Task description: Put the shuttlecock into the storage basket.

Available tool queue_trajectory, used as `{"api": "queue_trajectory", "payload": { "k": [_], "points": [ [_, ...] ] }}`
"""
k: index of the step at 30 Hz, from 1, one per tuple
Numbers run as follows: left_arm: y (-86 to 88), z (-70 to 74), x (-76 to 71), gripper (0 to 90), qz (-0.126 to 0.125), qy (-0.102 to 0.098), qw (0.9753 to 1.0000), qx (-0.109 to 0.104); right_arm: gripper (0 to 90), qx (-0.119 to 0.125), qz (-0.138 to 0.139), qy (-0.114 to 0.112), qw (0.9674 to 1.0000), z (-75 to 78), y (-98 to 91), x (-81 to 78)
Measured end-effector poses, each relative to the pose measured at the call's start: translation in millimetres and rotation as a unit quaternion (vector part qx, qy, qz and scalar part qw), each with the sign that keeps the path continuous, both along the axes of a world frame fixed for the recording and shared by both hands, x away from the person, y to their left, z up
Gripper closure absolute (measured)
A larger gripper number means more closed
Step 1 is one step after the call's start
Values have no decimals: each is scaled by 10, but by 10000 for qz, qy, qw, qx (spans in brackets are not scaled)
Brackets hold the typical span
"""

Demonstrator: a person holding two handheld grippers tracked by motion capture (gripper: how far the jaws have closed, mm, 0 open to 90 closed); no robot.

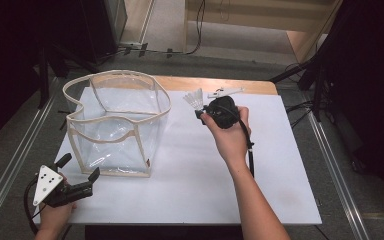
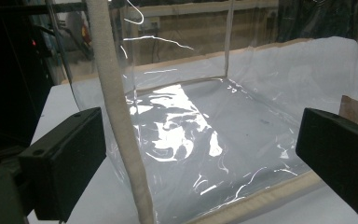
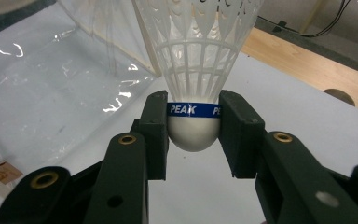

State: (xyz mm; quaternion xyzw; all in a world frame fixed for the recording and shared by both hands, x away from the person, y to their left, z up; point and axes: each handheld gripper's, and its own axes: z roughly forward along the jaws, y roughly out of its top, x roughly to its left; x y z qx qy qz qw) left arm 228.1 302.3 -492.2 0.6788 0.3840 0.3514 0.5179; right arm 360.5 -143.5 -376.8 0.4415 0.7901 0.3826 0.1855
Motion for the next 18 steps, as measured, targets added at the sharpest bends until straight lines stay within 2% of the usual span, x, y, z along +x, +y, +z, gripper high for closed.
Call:
{"api": "queue_trajectory", "payload": {
  "k": [18],
  "points": [
    [1, 0, 2, 23, -14, -3, 10000, -1, 623, 197, 47, -188, 9996, 160, 41, -18]
  ]
}}
